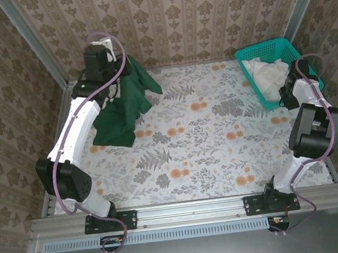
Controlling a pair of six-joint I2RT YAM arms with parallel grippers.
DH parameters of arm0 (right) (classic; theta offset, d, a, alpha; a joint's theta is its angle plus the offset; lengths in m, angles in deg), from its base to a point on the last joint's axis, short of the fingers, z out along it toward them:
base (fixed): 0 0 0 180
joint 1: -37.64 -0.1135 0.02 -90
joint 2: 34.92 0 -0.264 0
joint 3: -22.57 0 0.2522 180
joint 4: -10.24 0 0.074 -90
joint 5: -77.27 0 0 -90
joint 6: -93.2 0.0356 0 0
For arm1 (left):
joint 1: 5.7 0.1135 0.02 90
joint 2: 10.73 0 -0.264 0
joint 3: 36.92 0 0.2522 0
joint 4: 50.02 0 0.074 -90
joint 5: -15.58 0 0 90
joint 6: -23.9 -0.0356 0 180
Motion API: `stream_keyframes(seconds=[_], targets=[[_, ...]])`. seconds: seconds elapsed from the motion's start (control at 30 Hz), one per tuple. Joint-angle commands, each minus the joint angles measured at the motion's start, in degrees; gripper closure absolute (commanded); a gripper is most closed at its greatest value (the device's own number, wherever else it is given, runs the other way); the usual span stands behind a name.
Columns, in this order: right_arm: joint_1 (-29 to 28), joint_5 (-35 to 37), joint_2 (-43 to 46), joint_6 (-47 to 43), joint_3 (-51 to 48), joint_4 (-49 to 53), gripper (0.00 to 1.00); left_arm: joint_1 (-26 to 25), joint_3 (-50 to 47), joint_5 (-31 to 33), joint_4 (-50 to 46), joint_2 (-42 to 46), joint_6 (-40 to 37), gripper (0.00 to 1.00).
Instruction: Fold and stack the t-shirts
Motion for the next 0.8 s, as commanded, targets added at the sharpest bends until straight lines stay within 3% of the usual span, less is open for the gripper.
stream_keyframes(seconds=[0.0, 0.23, 0.3, 0.4, 0.43, 0.77], targets=[[1.13, 2.89, -1.36, 3.35, 3.75, 0.46, 1.00, -0.81, 3.26, -4.53, -1.53, -1.13, -2.81, 1.00], [1.13, 2.30, -3.44, 5.04, 4.50, -0.83, 1.00, -2.26, 5.62, -7.38, -3.42, -3.84, -4.87, 1.00], [1.13, 1.64, -4.18, 4.89, 4.77, -1.62, 0.87, -2.26, 6.41, -7.74, -4.51, -4.42, -4.97, 1.00], [0.60, 1.05, -5.68, 3.93, 6.89, -1.18, 0.54, -2.27, 6.92, -8.22, -5.51, -4.88, -4.88, 1.00], [0.22, 0.96, -6.07, 3.43, 7.66, -0.81, 0.48, -2.34, 6.96, -8.40, -5.69, -4.87, -4.88, 1.00], [-3.66, 0.28, -0.16, -0.92, 6.42, -0.75, 0.11, -4.37, 6.59, -10.91, -9.68, -3.97, -4.88, 1.00]])
